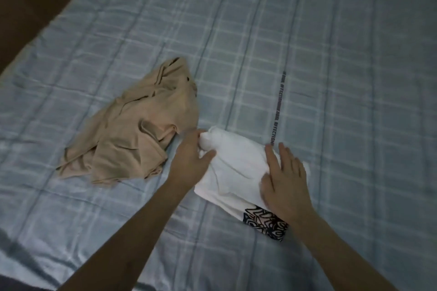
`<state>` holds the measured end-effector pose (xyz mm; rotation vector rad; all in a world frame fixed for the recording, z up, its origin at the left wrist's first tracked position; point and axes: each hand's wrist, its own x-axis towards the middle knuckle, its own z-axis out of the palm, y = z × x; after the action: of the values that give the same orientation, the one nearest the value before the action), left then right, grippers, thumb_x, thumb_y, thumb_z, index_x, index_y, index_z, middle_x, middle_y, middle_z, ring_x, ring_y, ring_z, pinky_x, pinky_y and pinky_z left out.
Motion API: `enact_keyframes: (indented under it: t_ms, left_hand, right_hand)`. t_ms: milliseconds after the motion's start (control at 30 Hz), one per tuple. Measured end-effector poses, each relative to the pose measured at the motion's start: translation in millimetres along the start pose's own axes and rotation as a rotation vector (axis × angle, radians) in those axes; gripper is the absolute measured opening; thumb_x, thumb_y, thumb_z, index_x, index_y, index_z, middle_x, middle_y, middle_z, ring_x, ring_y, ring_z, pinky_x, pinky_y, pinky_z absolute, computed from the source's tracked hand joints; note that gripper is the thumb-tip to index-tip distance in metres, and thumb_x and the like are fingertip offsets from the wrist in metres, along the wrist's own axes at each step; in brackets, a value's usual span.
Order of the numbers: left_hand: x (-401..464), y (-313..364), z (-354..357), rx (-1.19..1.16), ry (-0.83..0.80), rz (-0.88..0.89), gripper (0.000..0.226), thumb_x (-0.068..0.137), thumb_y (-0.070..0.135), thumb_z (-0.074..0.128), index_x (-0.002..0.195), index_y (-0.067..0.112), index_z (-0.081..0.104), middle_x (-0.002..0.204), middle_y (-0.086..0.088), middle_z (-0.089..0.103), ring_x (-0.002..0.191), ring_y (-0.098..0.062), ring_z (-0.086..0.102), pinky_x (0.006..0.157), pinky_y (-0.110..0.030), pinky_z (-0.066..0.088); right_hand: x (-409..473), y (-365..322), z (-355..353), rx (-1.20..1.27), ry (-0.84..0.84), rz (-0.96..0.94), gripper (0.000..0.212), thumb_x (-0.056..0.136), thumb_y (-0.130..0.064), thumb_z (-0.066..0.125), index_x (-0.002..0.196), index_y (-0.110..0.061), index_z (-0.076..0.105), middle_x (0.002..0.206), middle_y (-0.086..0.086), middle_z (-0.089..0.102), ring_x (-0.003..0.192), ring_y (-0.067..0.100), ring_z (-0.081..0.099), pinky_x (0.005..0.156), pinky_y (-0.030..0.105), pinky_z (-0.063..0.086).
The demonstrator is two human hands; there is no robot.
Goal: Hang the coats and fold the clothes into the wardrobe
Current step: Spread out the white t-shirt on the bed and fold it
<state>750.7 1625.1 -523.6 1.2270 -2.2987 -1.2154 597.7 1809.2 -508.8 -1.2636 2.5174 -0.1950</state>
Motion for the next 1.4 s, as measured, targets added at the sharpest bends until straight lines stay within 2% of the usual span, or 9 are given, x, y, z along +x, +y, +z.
enact_keyframes:
  t_ms: [133, 233, 433, 567, 700, 833, 1000, 1233, 1400]
  left_hand:
    - [15.5, 14.4, -8.4, 0.515, 0.000, 0.403, 0.076, 0.074, 0.016, 0.061, 0.145, 0.014, 0.036, 0.145, -0.015, 0.041, 0.128, -0.037, 0.043, 0.103, -0.048, 0.036]
    - [25.8, 48.8, 8.1, 0.462, -0.311, 0.745, 0.074, 0.080, 0.016, 0.053, 0.150, 0.018, 0.030, 0.157, -0.006, 0.029, 0.144, -0.024, 0.026, 0.118, -0.043, 0.014]
    - [61.6, 22.9, 23.0, 0.707, -0.782, 0.532, 0.074, 0.087, 0.046, 0.032, 0.155, 0.028, 0.008, 0.163, 0.005, 0.007, 0.150, -0.014, -0.001, 0.117, -0.034, -0.014]
    - [65.8, 55.1, 5.8, 0.820, -0.941, 0.392, 0.090, 0.086, 0.037, 0.062, 0.155, 0.034, 0.003, 0.163, 0.004, 0.012, 0.148, -0.019, 0.015, 0.119, -0.037, 0.009]
    - [66.1, 85.3, 8.0, 0.992, -0.963, 0.249, 0.091, 0.073, 0.040, 0.074, 0.148, 0.034, 0.023, 0.141, -0.005, 0.050, 0.124, -0.027, 0.049, 0.103, -0.040, 0.040]
    - [47.0, 112.2, -3.4, 1.082, -0.976, 0.385, 0.052, 0.062, 0.059, 0.077, 0.099, 0.034, 0.051, 0.098, 0.011, 0.058, 0.097, -0.016, 0.054, 0.089, -0.035, 0.035]
    - [-3.9, 152.3, -71.9, 0.915, -1.015, 0.299, 0.068, 0.064, 0.053, 0.084, 0.118, 0.028, 0.051, 0.118, 0.004, 0.058, 0.109, -0.018, 0.053, 0.095, -0.031, 0.038]
    - [-76.4, 227.9, -193.3, 0.921, -0.510, 0.259, 0.050, 0.077, 0.037, 0.070, 0.119, 0.025, 0.045, 0.113, -0.001, 0.061, 0.103, -0.024, 0.059, 0.077, -0.030, 0.041]
    - [-138.0, 283.3, -295.4, 0.960, -0.143, 0.242, 0.043, 0.076, 0.036, 0.061, 0.118, 0.035, 0.049, 0.111, 0.009, 0.063, 0.108, -0.017, 0.060, 0.106, -0.042, 0.033]
  right_hand:
    - [28.2, 16.8, -28.5, 0.051, -0.257, 0.021, 0.072, 0.076, -0.046, 0.041, 0.144, -0.024, 0.037, 0.138, 0.004, 0.050, 0.121, 0.025, 0.047, 0.105, 0.041, 0.033]
    - [50.8, 34.4, -37.2, 0.048, -0.432, 0.058, 0.079, 0.071, -0.055, 0.068, 0.140, -0.026, 0.042, 0.137, 0.005, 0.047, 0.123, 0.026, 0.045, 0.104, 0.037, 0.035]
    - [51.5, 51.1, -43.1, 0.172, -0.568, 0.063, 0.070, 0.063, -0.060, 0.081, 0.117, -0.020, 0.060, 0.110, -0.001, 0.060, 0.096, 0.017, 0.056, 0.082, 0.027, 0.044]
    - [41.4, 48.2, -46.2, 0.170, -0.458, -0.056, 0.066, 0.060, -0.066, 0.079, 0.101, -0.017, 0.061, 0.091, -0.005, 0.054, 0.082, 0.013, 0.052, 0.072, 0.030, 0.044]
    - [24.6, 52.7, -55.7, 0.276, -0.512, -0.116, 0.051, 0.070, -0.056, 0.066, 0.105, -0.023, 0.050, 0.099, -0.004, 0.054, 0.092, 0.017, 0.054, 0.073, 0.030, 0.044]
    - [13.4, 50.0, -82.2, 0.241, -0.586, -0.202, 0.050, 0.070, -0.037, 0.076, 0.106, -0.021, 0.045, 0.098, -0.003, 0.058, 0.088, 0.017, 0.057, 0.073, 0.032, 0.048]
    - [-7.7, 22.9, -156.2, -0.010, -0.352, -0.438, 0.048, 0.071, -0.040, 0.069, 0.107, -0.026, 0.039, 0.095, -0.007, 0.054, 0.082, 0.015, 0.054, 0.070, 0.034, 0.048]
    - [-26.1, -43.6, -281.5, -0.263, -0.205, -0.716, 0.052, 0.080, -0.050, 0.060, 0.121, -0.026, 0.039, 0.113, -0.005, 0.049, 0.105, 0.019, 0.054, 0.074, 0.033, 0.044]
    - [-32.5, -122.4, -371.3, -0.325, 0.000, -0.881, 0.041, 0.083, -0.046, 0.056, 0.115, -0.028, 0.039, 0.112, -0.009, 0.047, 0.106, 0.017, 0.051, 0.071, 0.033, 0.045]
